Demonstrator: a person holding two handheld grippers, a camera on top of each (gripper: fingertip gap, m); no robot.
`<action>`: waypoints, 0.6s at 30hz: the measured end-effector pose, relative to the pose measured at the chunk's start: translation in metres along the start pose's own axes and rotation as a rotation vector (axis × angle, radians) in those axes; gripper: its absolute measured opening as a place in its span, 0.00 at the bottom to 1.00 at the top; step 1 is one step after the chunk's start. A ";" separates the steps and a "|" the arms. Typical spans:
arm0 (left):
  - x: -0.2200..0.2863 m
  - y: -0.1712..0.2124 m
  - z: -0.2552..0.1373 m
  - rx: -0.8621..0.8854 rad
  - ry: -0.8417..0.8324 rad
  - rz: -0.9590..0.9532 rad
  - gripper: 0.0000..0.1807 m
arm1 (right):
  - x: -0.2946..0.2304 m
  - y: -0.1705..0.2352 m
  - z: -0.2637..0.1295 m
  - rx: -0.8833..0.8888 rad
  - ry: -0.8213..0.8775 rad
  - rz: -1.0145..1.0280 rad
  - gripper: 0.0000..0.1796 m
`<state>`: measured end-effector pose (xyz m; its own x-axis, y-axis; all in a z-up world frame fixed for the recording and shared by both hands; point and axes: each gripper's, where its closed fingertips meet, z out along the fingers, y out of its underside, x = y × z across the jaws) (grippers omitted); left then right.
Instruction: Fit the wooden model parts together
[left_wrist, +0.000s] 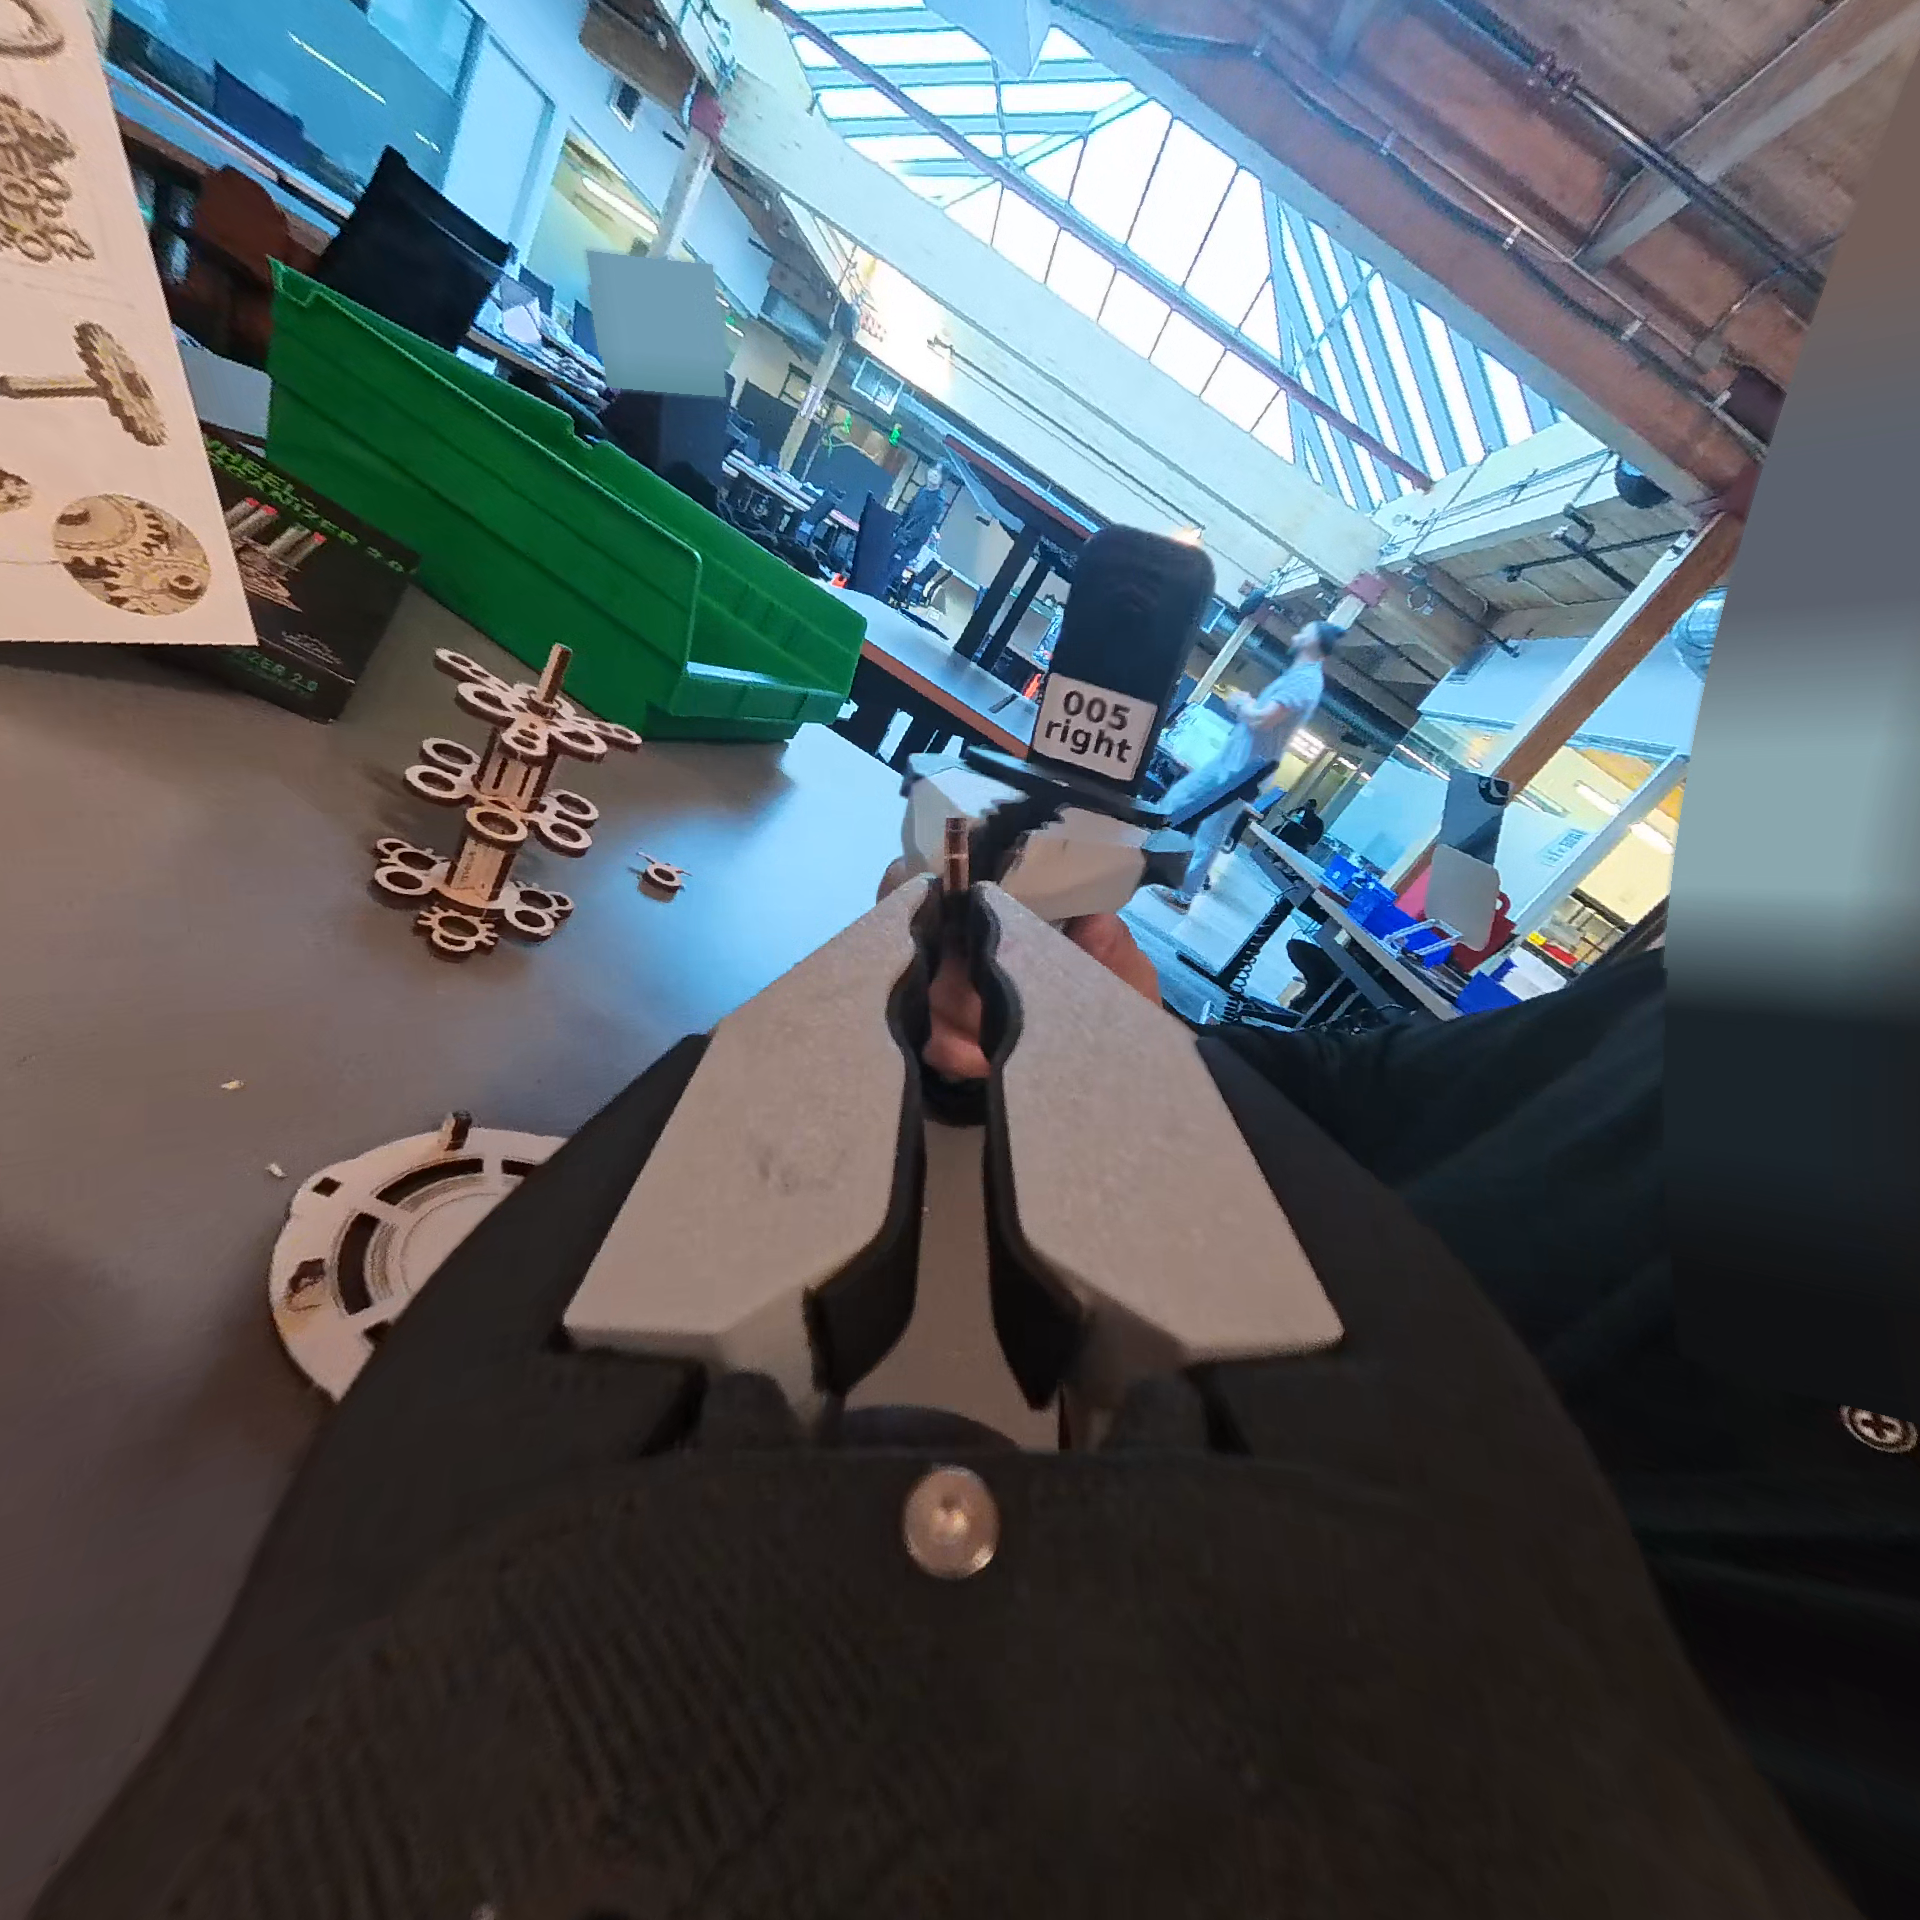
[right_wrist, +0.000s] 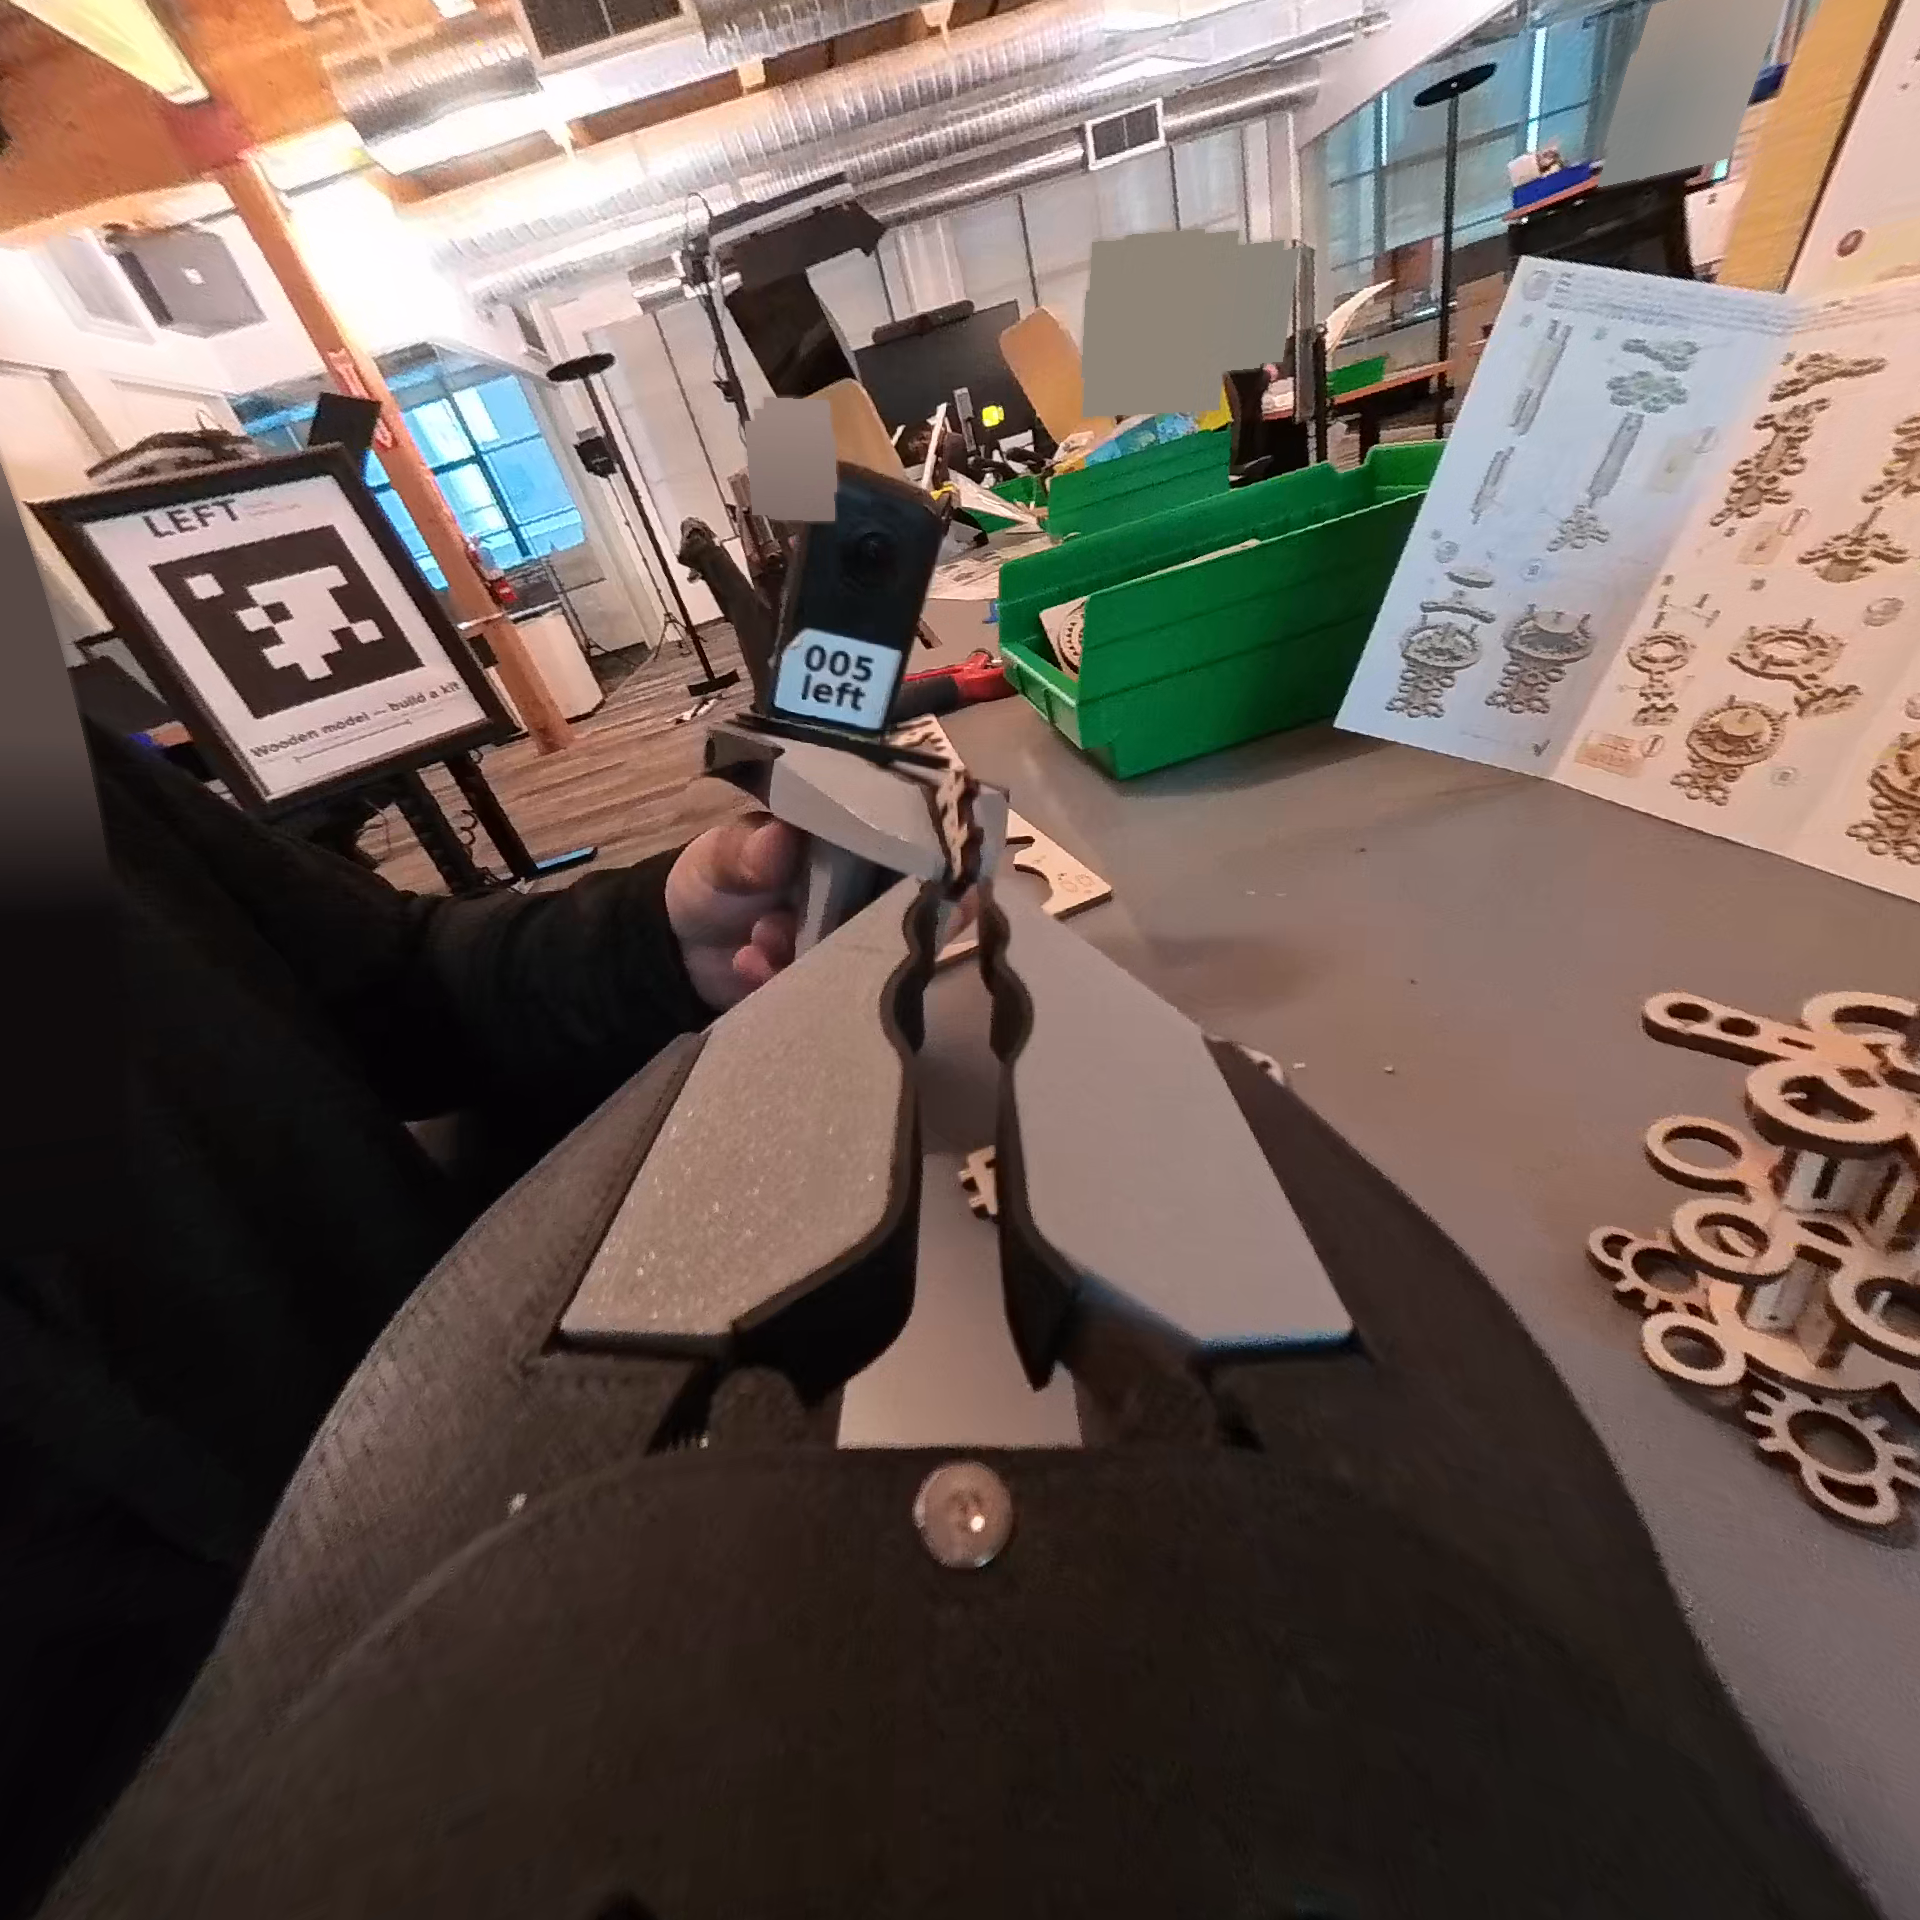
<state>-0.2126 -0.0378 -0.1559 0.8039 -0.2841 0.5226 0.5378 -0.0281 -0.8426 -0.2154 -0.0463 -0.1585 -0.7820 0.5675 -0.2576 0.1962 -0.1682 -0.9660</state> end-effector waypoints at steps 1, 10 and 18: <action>0.000 0.001 0.001 -0.001 0.002 -0.009 0.00 | 0.000 0.000 0.000 -0.001 -0.002 0.003 0.02; 0.003 0.001 0.003 0.012 0.045 -0.085 0.00 | -0.001 -0.003 -0.003 0.023 -0.046 0.068 0.00; 0.003 0.007 0.004 -0.044 0.039 -0.060 0.00 | -0.001 -0.002 -0.004 0.025 -0.059 0.088 0.00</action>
<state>-0.2056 -0.0355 -0.1594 0.7592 -0.3181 0.5679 0.5728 -0.0878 -0.8150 -0.2129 -0.0435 -0.1561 -0.7959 0.5018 -0.3388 0.2512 -0.2355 -0.9389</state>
